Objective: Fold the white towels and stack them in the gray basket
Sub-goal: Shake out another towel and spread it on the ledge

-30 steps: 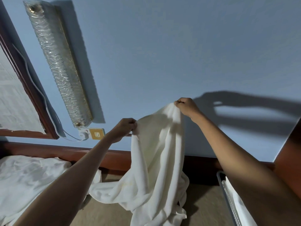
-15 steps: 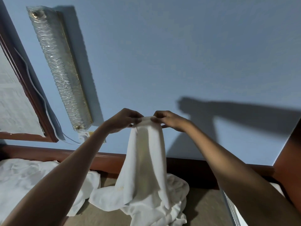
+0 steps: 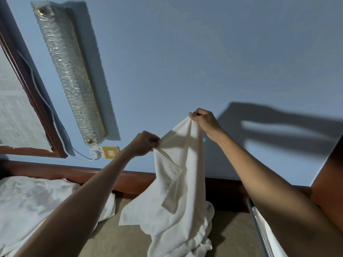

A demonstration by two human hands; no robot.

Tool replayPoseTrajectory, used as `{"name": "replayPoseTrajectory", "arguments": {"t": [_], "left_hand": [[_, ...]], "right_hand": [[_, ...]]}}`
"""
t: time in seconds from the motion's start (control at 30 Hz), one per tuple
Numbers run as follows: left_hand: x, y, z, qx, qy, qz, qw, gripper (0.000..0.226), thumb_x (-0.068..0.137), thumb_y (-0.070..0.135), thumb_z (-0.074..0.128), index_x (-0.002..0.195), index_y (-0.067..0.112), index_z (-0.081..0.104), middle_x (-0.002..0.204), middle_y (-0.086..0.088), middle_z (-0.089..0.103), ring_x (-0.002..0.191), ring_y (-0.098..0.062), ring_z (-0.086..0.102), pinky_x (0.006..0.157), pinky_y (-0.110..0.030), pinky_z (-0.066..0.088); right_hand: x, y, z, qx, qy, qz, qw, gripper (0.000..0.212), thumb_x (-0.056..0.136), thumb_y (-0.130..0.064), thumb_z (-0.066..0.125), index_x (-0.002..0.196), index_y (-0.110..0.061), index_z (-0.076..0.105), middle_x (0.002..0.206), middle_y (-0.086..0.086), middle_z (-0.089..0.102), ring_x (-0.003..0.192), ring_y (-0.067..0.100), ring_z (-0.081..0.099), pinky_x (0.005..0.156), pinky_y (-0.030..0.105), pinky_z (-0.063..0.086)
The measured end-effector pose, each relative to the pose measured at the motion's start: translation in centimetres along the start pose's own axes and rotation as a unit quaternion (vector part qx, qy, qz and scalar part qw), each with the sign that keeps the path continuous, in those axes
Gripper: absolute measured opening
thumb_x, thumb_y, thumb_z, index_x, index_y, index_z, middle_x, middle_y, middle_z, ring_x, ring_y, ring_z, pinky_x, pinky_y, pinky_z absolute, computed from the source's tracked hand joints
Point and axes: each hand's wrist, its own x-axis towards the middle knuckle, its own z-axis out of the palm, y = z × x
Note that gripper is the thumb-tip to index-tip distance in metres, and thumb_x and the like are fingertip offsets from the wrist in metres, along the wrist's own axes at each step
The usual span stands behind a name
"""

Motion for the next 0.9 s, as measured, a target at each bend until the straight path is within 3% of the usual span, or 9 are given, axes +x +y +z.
{"name": "replayPoseTrajectory", "arguments": {"t": [0.13,0.23,0.33,0.4,0.5,0.6,0.67,0.8,0.9], "left_hand": [[0.2,0.0,0.8,0.068,0.004,0.007,0.998,0.02,0.099,0.012,0.058,0.095,0.02,0.075,0.082,0.011,0.069,0.076,-0.002,0.06,0.06,-0.013,0.04],[0.0,-1.1,1.2,0.109,-0.016,-0.007,0.994,0.025,0.1,0.012,0.056,0.081,0.024,0.067,0.073,0.006,0.064,0.069,-0.011,0.056,0.058,-0.022,0.038],[-0.5,-2.7,0.9,0.118,-0.011,-0.028,0.993,0.023,0.102,0.014,0.056,0.088,0.018,0.073,0.077,0.001,0.067,0.071,-0.017,0.059,0.059,-0.025,0.04],[-0.7,-3.3,0.3,0.097,0.033,-0.048,0.994,0.02,0.101,0.012,0.056,0.097,0.013,0.076,0.084,-0.004,0.068,0.076,-0.022,0.059,0.06,-0.027,0.041],[-0.4,-3.6,-1.5,0.023,0.147,-0.083,0.985,0.022,0.099,0.011,0.056,0.09,0.021,0.074,0.086,-0.008,0.069,0.077,-0.026,0.06,0.067,-0.035,0.045],[0.3,-2.7,-4.1,-0.034,0.224,-0.082,0.97,0.013,0.098,0.023,0.065,0.091,0.02,0.075,0.078,-0.002,0.067,0.076,-0.021,0.059,0.066,-0.033,0.042],[0.7,-1.7,-6.0,-0.055,0.253,-0.08,0.963,0.02,0.095,0.034,0.07,0.093,0.016,0.078,0.072,0.001,0.064,0.074,-0.02,0.057,0.065,-0.032,0.041],[1.4,0.5,-9.4,0.007,0.31,-0.078,0.948,0.039,0.086,0.06,0.066,0.092,0.023,0.077,0.085,-0.002,0.073,0.084,-0.023,0.064,0.074,-0.037,0.051],[1.7,2.0,-10.8,0.038,0.329,-0.074,0.941,0.034,0.088,0.061,0.062,0.086,0.029,0.073,0.088,-0.002,0.072,0.09,-0.024,0.063,0.075,-0.036,0.048]], "right_hand": [[0.2,-0.2,-0.8,0.014,0.048,-0.001,0.999,0.043,0.095,-0.021,0.067,0.064,-0.02,0.037,0.058,-0.008,0.031,0.049,0.006,0.028,0.049,0.023,0.022],[0.7,-0.4,-1.4,0.043,0.112,0.007,0.993,0.043,0.095,-0.02,0.066,0.065,-0.02,0.037,0.061,-0.005,0.032,0.05,0.008,0.028,0.047,0.023,0.023],[1.2,0.0,-3.0,0.032,0.161,0.012,0.986,0.041,0.097,-0.018,0.064,0.065,-0.019,0.039,0.062,-0.004,0.034,0.054,0.011,0.03,0.045,0.021,0.025],[1.4,0.8,-4.1,0.009,0.177,0.013,0.984,0.04,0.097,-0.019,0.064,0.065,-0.019,0.04,0.062,-0.004,0.037,0.056,0.011,0.033,0.048,0.021,0.028],[1.7,2.2,-4.9,-0.043,0.185,0.015,0.982,0.041,0.095,-0.022,0.066,0.063,-0.02,0.039,0.062,-0.005,0.04,0.061,0.013,0.039,0.059,0.029,0.031],[1.9,3.0,-4.9,-0.088,0.211,0.02,0.973,0.035,0.093,-0.028,0.068,0.067,-0.017,0.046,0.068,0.0,0.05,0.071,0.02,0.049,0.065,0.03,0.034],[2.0,2.9,-4.8,-0.121,0.237,0.005,0.964,0.03,0.092,-0.03,0.069,0.074,-0.014,0.053,0.075,0.004,0.057,0.077,0.023,0.053,0.066,0.03,0.033],[2.2,1.8,-4.5,-0.14,0.28,-0.039,0.949,0.028,0.093,-0.033,0.069,0.076,-0.015,0.055,0.078,0.01,0.062,0.078,0.025,0.056,0.065,0.029,0.029],[2.7,0.9,-4.5,-0.141,0.301,-0.054,0.942,0.028,0.093,-0.036,0.068,0.076,-0.017,0.054,0.087,0.016,0.07,0.084,0.031,0.062,0.068,0.031,0.034]]}}
